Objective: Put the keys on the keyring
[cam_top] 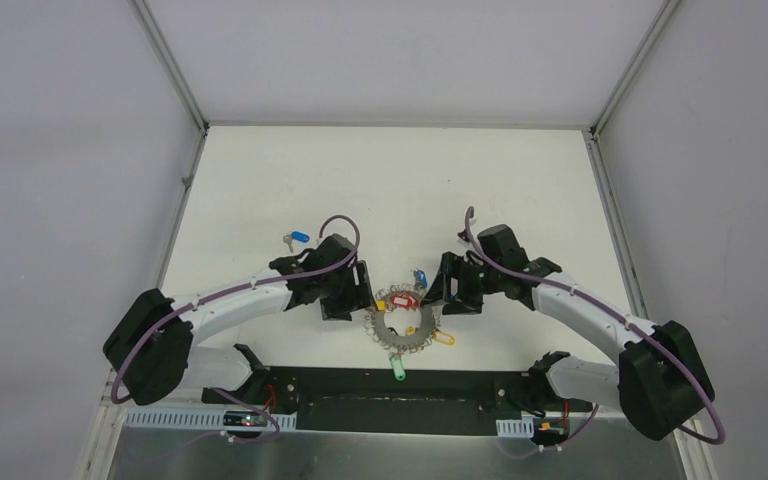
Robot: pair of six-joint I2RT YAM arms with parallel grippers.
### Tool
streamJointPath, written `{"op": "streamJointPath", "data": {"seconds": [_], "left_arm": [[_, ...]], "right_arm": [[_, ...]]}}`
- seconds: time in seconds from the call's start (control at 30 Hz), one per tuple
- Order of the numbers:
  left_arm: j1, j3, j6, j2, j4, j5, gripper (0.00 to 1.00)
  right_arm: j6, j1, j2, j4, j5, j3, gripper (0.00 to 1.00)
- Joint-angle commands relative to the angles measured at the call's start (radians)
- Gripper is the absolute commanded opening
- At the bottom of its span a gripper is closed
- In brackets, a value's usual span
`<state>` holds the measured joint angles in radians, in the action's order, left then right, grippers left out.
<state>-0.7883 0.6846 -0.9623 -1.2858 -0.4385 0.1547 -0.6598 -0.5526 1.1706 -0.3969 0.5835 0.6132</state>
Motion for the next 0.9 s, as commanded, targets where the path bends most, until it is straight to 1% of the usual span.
{"op": "streamJointPath", "data": {"seconds": [0.0,0.17,0.2,0.23,0.33,0.43,0.57,0.7,0.8,0.87], "left_arm": [[0.002,-0.054,-0.054,0.078,0.010,-0.016,0.67],[0.002,-0.121,-0.138,0.092,0.123,0.051,0.66],[0.001,-0.133,-0.160,0.088,0.159,0.072,0.66],[0.001,-0.152,-0.182,0.085,0.206,0.093,0.65],[0.001,-0.196,-0.245,0.085,0.338,0.127,0.65],[0.003,-0.237,-0.297,0.096,0.433,0.119,0.65],[0.005,-0.255,-0.316,0.127,0.431,0.099,0.62],[0.006,-0.248,-0.299,0.179,0.308,0.064,0.60],[0.006,-0.247,-0.285,0.212,0.259,0.053,0.59],[0.006,-0.245,-0.278,0.227,0.242,0.051,0.59]], "right_arm": [[0.004,0.025,0.017,0.012,-0.006,0.044,0.73],[0.004,0.042,0.037,0.010,-0.006,0.046,0.73],[0.092,0.044,0.038,0.010,0.035,0.047,0.75],[0.100,0.046,0.040,0.010,0.039,0.048,0.75],[0.081,0.052,0.054,0.024,0.040,0.061,0.74],[0.055,0.052,0.079,0.043,0.037,0.082,0.72],[0.042,0.052,0.113,0.045,0.012,0.118,0.69],[0.059,0.052,0.175,-0.010,-0.022,0.187,0.68],[0.079,0.052,0.236,-0.064,-0.048,0.247,0.65],[0.097,0.052,0.271,-0.092,-0.064,0.282,0.61]]}}
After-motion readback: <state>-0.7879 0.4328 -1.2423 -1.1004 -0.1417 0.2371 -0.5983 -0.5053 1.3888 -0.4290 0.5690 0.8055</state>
